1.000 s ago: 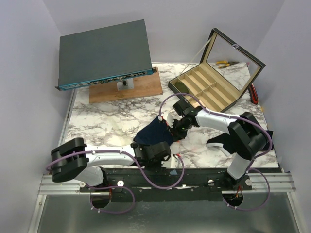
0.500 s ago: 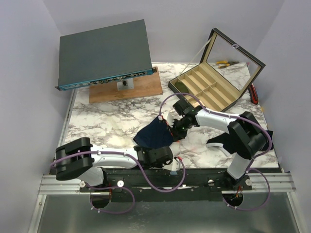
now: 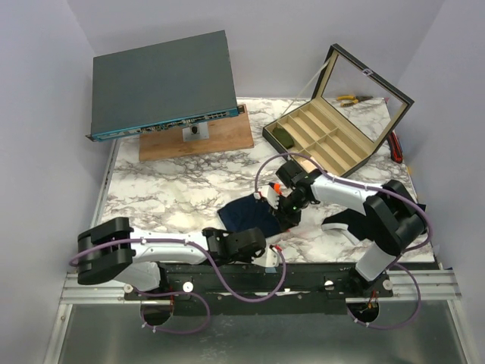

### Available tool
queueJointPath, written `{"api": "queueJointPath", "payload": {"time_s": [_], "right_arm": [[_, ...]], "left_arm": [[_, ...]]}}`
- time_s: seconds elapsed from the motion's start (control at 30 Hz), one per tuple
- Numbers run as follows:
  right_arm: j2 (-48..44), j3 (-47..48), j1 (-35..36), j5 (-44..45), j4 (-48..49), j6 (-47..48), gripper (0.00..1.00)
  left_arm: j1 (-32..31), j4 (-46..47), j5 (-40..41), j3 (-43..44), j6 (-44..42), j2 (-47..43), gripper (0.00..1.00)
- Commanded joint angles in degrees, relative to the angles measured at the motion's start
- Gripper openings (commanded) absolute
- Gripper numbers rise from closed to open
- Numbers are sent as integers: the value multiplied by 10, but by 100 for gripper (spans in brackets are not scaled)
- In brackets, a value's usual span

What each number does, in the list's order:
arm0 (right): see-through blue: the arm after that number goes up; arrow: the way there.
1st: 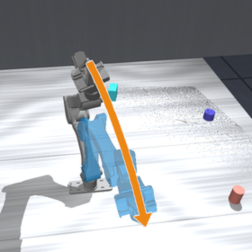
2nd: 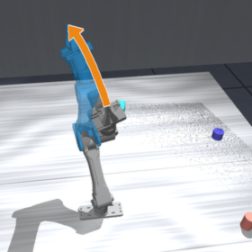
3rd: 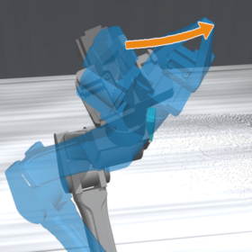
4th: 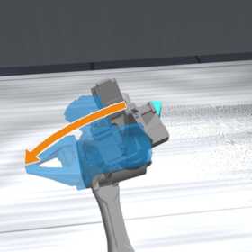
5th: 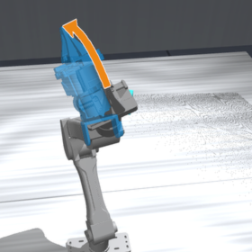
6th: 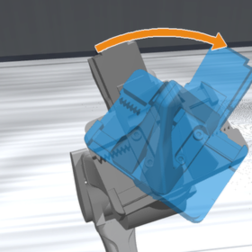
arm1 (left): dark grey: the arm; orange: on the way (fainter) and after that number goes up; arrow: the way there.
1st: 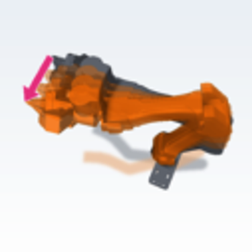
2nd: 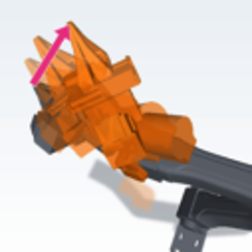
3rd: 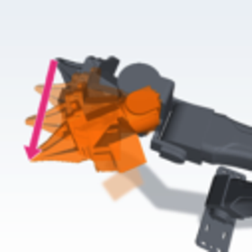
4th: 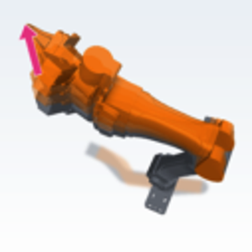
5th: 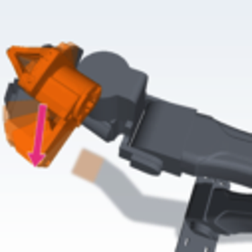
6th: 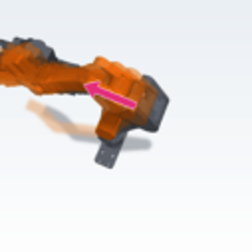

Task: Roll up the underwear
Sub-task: Fold the underwear at the center of the board.

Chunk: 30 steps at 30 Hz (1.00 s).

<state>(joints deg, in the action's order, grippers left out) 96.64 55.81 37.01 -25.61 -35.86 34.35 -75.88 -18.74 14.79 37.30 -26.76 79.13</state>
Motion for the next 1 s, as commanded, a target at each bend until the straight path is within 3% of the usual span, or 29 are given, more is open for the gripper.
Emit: {"api": "queueJointPath", "payload": {"time_s": [0.0,0.37,0.57,0.97], "right_arm": [[-16,-21,-5,-13,-128,43,2],[30,109,-4,-37,-237,49,2],[86,208,-9,-29,-296,58,2],[134,274,-26,-31,-363,87,2]], "left_arm": [[5,-20,-56,-14,-2,-46,0],[156,-92,-262,2,-6,-112,0],[226,-144,-348,40,-19,-86,0],[335,-234,-484,119,-26,25,5]]}}
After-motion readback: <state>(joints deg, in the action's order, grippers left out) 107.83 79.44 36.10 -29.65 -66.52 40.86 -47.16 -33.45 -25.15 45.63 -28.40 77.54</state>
